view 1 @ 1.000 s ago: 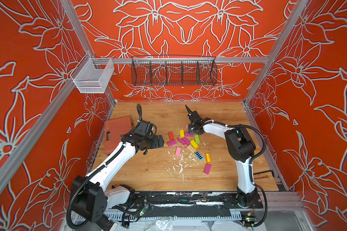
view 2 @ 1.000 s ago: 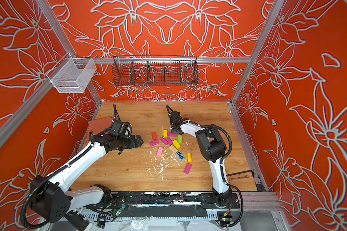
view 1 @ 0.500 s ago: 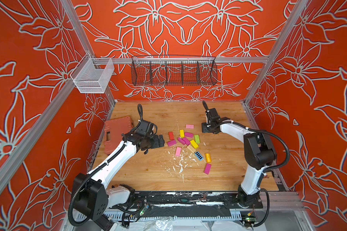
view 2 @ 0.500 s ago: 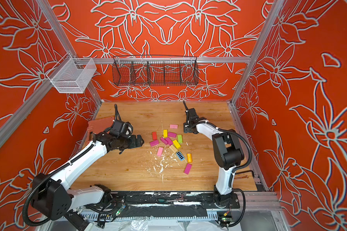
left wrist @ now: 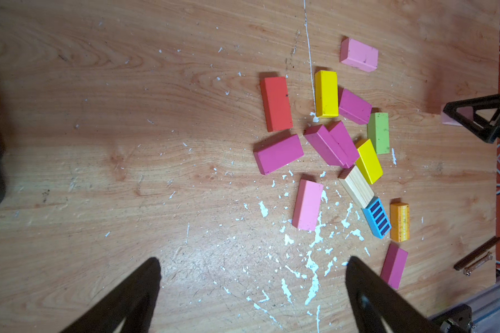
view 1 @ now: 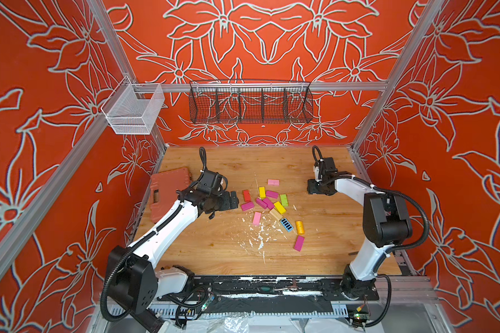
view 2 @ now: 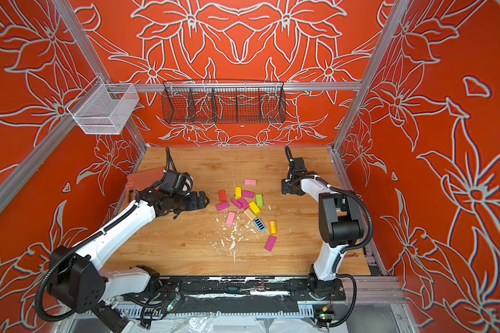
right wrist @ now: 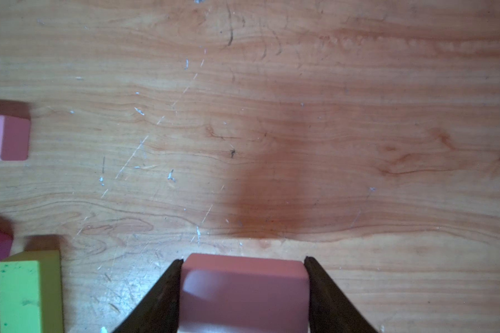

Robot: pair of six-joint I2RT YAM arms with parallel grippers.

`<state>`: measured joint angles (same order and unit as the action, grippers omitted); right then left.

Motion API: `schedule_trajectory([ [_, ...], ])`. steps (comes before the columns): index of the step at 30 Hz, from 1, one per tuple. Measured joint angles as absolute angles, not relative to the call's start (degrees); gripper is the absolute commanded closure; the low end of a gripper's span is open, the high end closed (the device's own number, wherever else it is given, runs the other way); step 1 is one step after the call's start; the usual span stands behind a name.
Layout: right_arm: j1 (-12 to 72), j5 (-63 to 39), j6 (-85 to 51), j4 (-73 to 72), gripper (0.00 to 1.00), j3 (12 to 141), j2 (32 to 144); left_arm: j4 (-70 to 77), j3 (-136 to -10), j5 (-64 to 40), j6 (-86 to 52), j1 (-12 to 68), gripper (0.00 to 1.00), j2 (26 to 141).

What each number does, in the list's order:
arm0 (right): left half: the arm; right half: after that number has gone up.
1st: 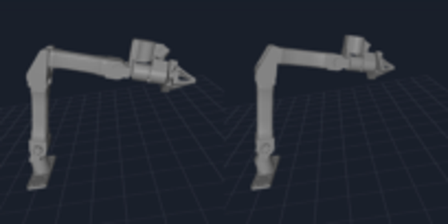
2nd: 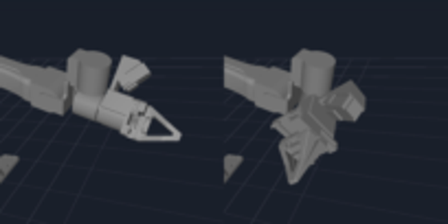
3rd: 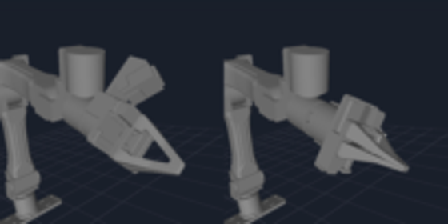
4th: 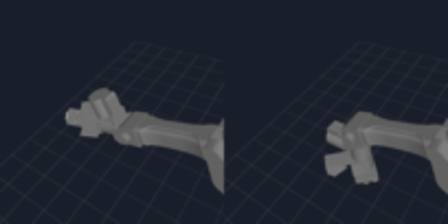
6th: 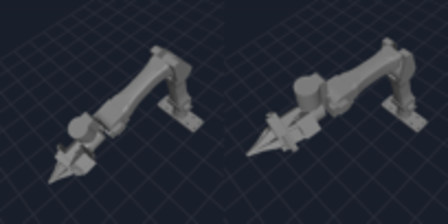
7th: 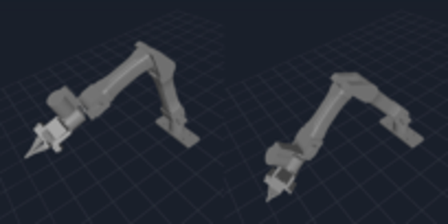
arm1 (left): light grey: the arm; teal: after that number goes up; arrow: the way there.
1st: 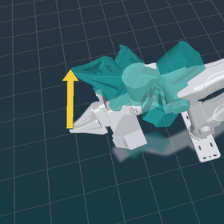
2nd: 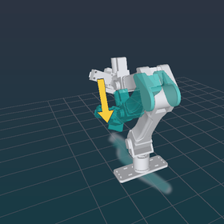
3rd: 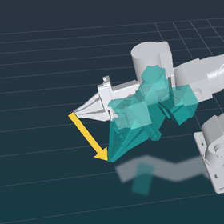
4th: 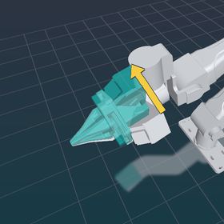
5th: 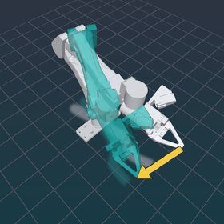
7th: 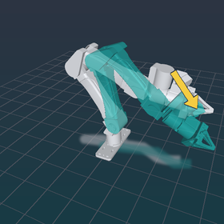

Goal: Assemble the number 7 with building blocks
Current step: Place the building block at the center of the board.

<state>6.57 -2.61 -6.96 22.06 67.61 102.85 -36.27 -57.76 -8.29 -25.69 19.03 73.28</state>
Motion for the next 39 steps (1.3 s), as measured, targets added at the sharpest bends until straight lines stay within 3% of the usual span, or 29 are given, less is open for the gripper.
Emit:
schedule_trajectory([
  [14,6.42,-2.42,-4.69,25.23,0.49,71.53,108.27,-34.81,-57.71,-9.17,-24.34,19.03,0.03,73.80],
  [27,6.31,-2.24,-3.38,26.50,0.36,71.59,109.08,-34.63,-57.71,-8.36,-23.55,19.03,0.03,74.02],
  [36,6.31,-2.81,-3.01,26.83,0.17,71.64,108.86,-34.63,-57.71,-7.51,-23.18,19.03,0.03,74.00],
  [39,6.31,-2.90,-2.90,27.03,0.04,71.64,108.09,-34.65,-57.71,-7.27,-23.05,19.03,0.03,74.00],
])
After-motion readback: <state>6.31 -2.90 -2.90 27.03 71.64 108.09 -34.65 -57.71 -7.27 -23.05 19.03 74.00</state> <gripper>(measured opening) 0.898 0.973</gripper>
